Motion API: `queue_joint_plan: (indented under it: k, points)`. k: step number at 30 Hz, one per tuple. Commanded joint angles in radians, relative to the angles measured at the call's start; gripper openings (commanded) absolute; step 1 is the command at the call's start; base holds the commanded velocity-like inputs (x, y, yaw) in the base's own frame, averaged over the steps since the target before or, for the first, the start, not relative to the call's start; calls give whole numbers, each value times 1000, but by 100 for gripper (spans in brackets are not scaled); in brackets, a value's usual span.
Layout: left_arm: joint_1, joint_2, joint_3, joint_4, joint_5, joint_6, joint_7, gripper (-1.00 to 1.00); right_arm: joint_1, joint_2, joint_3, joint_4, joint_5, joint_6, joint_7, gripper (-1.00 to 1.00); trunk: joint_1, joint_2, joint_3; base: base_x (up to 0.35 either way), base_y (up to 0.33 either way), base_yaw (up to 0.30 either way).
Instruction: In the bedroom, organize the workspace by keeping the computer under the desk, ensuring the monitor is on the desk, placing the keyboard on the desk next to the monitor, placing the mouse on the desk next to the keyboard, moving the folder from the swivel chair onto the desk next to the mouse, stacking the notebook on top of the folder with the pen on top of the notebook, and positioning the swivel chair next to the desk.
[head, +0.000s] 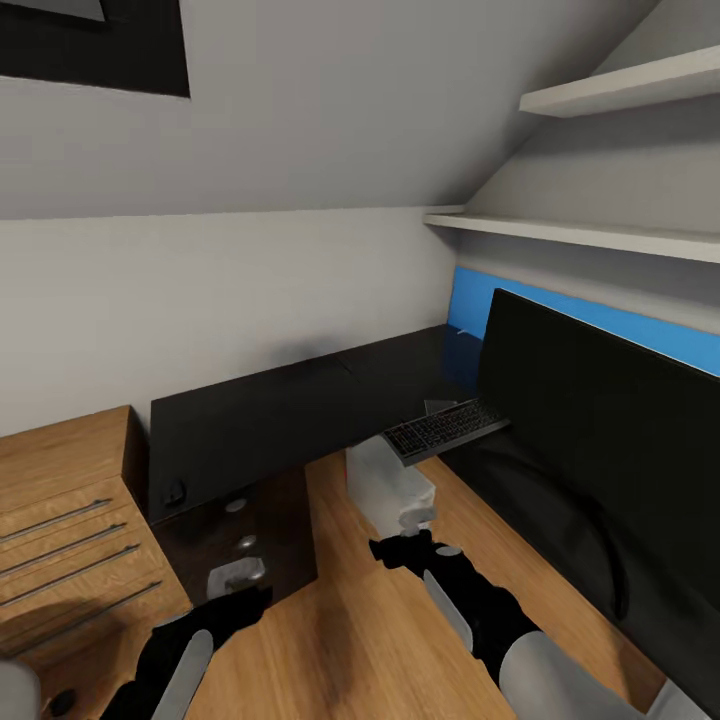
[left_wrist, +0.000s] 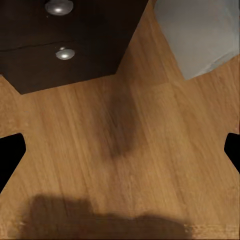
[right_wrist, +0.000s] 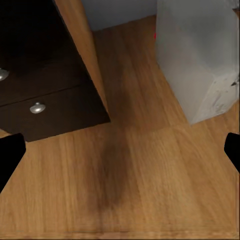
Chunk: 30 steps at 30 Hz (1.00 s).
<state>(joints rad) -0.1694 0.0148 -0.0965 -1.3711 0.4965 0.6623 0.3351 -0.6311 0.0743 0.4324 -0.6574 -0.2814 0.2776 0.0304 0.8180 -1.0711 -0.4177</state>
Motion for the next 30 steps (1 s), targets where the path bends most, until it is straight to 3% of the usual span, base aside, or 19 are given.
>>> queue_joint_plan:
  k: [1,5,7,13,21,27,30]
  points:
    - [-1,0,-3,102,10,-1,8,100,-1,1,2,82,-5,-38,3,100,0,-1,-1,0,0,0]
    - [-1,-1,-3,207,10,-9,6,100,0,11,2,210,-7,-101,4,100,0,-1,-1,0,0,0]
    - [-1,0,-4,376,9,-145,4,100,1,41,3,436,-7,-269,4,100,8,-15,-7,0,0,0]
    - [-1,1,-8,510,6,-290,3,100,23,66,1,641,-9,-422,3,100,31,-57,-26,0,0,0]
    - [-1,3,-9,558,4,-300,1,100,68,67,0,657,-14,-441,3,100,61,-113,-51,0,0,0]
    - [-1,2,-10,574,4,-302,1,100,80,63,-2,659,-54,-451,5,100,84,-155,-70,0,0,0]
    - [-1,2,-10,634,4,-336,1,100,85,60,-3,660,-69,-474,5,100,96,-176,-79,0,0,0]
